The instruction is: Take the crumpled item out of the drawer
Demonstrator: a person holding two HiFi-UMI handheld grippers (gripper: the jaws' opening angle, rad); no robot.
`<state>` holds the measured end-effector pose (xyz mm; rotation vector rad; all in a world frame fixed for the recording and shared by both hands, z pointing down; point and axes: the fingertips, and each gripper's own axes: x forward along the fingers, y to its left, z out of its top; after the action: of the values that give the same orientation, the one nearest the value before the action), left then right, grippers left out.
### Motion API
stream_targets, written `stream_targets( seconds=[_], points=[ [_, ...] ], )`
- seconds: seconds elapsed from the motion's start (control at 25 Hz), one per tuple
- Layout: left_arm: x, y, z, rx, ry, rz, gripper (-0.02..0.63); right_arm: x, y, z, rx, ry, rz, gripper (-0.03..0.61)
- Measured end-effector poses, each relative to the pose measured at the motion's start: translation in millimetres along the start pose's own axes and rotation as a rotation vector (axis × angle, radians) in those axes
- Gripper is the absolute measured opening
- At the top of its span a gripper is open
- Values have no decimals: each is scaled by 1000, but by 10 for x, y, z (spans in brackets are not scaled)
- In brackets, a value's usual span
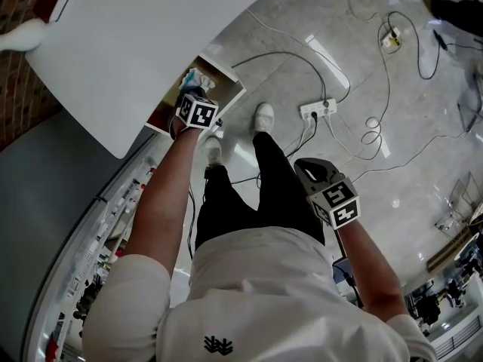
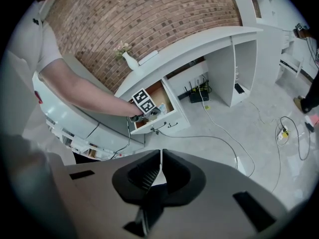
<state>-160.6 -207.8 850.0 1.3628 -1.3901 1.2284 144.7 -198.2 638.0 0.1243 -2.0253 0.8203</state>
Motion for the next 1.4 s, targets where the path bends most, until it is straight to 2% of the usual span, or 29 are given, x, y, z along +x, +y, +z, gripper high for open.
stream_targets(
  seconds=[0.4, 0.64, 0.92, 1.08, 1.4],
  points=[
    [-585, -31, -105, -15, -87, -38, 23, 2, 417, 25, -62, -23, -6, 37],
    [-1093, -148, -261, -4, -144, -102, 23, -9, 754, 20, -98, -43, -13, 37],
    [-1833, -232, -522, 18, -217, -187, 23, 24, 1242, 17, -117, -79, -33, 37],
    [-2336, -318, -724, 46, -246, -218, 23, 2, 1528, -58, -128, -88, -49, 37],
    [-3333, -469, -1103, 109, -333, -335, 23, -11, 2114, -110, -138, -123, -100, 37]
  ],
)
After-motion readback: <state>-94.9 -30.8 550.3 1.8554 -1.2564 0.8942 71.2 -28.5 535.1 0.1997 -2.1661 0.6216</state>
